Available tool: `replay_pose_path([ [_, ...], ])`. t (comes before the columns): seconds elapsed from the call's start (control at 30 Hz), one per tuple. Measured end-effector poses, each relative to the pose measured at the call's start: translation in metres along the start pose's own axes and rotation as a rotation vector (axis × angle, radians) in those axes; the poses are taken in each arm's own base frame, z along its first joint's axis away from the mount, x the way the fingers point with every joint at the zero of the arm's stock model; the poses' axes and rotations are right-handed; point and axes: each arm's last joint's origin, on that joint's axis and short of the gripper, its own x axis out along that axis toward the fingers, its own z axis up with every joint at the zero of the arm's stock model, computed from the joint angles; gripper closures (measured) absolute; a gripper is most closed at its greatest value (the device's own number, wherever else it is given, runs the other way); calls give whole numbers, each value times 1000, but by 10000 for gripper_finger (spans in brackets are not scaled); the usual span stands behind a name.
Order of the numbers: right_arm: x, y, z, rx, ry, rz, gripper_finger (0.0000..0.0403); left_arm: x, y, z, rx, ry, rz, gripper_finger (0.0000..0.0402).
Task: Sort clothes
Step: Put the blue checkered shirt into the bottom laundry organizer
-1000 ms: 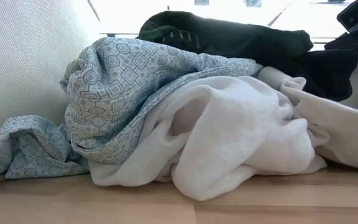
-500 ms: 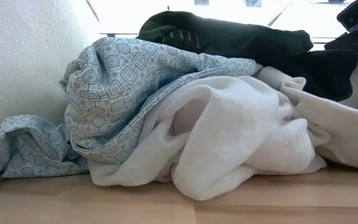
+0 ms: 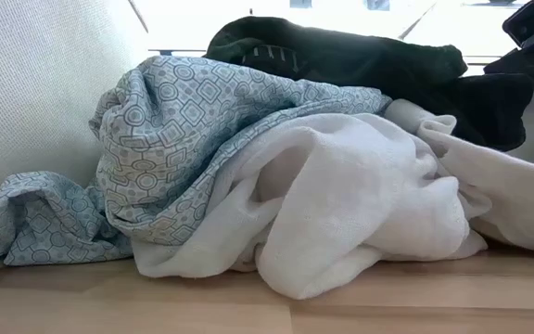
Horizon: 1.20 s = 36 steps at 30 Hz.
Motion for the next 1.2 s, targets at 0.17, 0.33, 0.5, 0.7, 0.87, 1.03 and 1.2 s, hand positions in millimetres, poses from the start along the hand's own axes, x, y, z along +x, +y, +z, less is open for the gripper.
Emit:
replay_pose_path([
  [0.17,0,0,0,0,0,-1,402,5,1,-14,-115,312,-331,398],
  [0.33,0,0,0,0,0,0,402,-10,3,-40,-267,637,-254,398],
  [0.5,0,0,0,0,0,0,402,-7,18,-70,-305,888,48,377],
  [0.7,0,0,0,0,0,0,402,3,32,-66,-494,875,24,284],
  [0.87,0,0,0,0,0,-1,402,-6,46,-45,-673,701,-115,189],
  [1.03,0,0,0,0,0,-1,402,-21,60,-24,-795,476,-232,127],
  [1.2,0,0,0,0,0,0,402,-10,52,-31,-717,493,-170,135],
])
